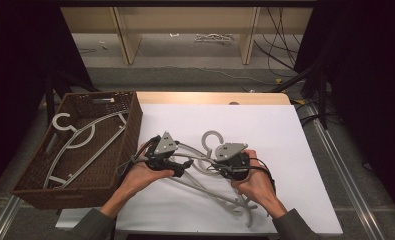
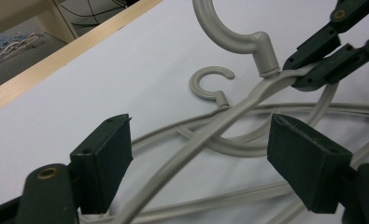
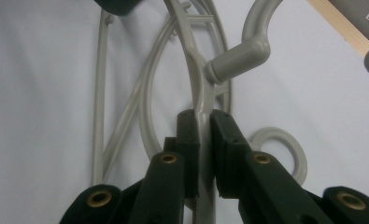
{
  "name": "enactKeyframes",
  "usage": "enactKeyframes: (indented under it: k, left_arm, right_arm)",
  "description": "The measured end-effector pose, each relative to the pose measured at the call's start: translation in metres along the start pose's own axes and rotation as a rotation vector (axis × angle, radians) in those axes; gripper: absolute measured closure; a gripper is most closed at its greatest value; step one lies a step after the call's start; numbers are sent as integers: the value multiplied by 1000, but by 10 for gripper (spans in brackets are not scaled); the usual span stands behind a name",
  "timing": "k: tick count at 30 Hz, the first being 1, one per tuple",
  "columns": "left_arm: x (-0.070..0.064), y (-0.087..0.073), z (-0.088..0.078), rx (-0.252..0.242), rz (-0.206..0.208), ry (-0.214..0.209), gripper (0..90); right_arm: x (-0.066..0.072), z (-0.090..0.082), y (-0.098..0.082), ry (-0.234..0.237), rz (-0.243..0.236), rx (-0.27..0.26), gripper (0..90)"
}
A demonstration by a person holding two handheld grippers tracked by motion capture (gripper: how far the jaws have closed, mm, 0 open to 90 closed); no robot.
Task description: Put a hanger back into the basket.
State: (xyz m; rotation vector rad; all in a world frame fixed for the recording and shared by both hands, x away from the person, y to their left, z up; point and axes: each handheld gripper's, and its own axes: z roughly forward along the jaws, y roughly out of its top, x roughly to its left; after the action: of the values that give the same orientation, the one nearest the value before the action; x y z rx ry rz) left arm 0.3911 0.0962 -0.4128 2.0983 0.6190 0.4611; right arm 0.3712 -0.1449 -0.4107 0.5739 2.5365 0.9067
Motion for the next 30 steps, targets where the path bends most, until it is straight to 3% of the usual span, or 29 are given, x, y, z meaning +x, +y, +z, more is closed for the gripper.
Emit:
enactKeyframes:
  k: [5,10,12,13,18,21,23,29,30]
  left_arm:
    - [0,6,12,70,53,-56,267]
    - [-1,12,22,104,96,-93,317]
    - [0,14,25,129,131,-108,389]
    - [0,14,26,126,120,-124,381]
    - [-3,14,37,166,169,-170,494]
    - [-2,16,37,200,214,-201,629]
    - [-4,18,35,205,260,-212,660]
    - [-12,19,28,209,290,-221,756]
    - [-12,21,25,226,324,-225,773]
  right_arm:
    - [1,-1,1,1,-8,1,826]
    - [3,-2,3,3,-41,2,826]
    - [4,-2,4,4,-45,1,826]
    - [4,-2,4,3,-50,5,826]
    - [4,-2,5,6,-58,3,825]
    - [6,-1,6,10,-69,5,825]
    - [5,0,5,14,-73,3,824]
    - [2,-2,5,-1,-71,-15,754]
    - [1,-4,5,4,-67,-14,736]
